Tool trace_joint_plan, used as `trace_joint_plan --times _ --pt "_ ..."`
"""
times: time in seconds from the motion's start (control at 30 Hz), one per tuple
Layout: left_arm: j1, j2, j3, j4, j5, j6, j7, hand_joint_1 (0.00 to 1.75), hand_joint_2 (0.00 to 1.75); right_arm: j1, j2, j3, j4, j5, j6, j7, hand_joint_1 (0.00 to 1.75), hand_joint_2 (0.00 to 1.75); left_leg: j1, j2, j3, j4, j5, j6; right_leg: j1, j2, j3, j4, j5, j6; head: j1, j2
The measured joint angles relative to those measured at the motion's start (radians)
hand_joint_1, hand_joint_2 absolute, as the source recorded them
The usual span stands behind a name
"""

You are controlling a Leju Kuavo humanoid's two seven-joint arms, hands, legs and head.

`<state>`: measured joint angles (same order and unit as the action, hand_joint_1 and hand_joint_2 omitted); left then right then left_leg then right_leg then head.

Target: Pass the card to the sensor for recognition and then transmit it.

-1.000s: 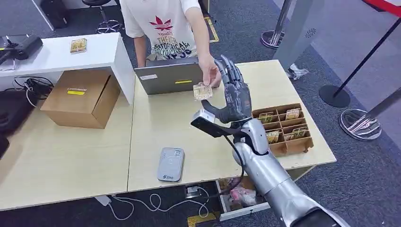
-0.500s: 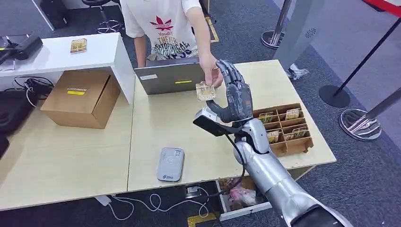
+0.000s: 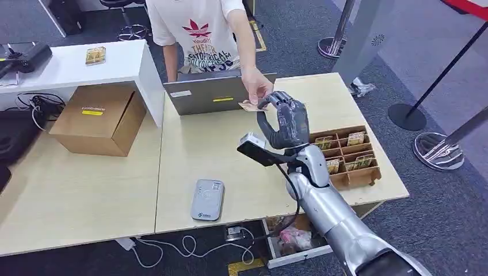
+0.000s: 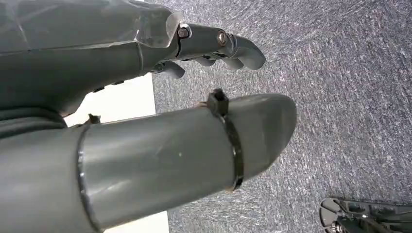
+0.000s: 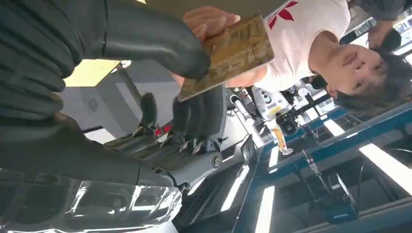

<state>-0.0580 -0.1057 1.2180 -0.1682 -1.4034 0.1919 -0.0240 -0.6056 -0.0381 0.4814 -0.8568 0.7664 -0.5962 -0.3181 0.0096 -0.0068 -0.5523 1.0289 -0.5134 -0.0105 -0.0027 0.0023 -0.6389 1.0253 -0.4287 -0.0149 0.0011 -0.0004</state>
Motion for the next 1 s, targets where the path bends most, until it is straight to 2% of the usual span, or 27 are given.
trace_joint_plan --times 0.8,0.93,1.0 --pt "0.0 -0.006 -0.002 0.0 -0.001 0.008 -0.004 0.0 0.0 -0.005 -0.006 0.013 0.007 -0.03 -0.007 -0.01 1.75 1.75 0.0 0.0 0.0 0.0 0.0 0.0 0.0 0.0 0.0 0.0 0.0 0.0 0.0 0.0" --pt "-0.001 -0.008 -0.002 0.0 0.0 0.008 0.002 0.0 0.0 -0.004 -0.006 0.023 0.007 -0.095 0.068 -0.024 1.75 1.75 0.0 0.0 0.0 0.0 0.0 0.0 0.0 0.0 0.0 0.0 0.0 0.0 0.0 0.0" --pt "-0.001 -0.008 -0.002 0.0 0.0 0.006 0.002 0.0 0.0 -0.004 -0.006 0.03 0.008 -0.168 0.142 -0.036 1.75 1.75 0.0 0.0 0.0 0.0 0.0 0.0 0.0 0.0 0.0 0.0 0.0 0.0 0.0 0.0"
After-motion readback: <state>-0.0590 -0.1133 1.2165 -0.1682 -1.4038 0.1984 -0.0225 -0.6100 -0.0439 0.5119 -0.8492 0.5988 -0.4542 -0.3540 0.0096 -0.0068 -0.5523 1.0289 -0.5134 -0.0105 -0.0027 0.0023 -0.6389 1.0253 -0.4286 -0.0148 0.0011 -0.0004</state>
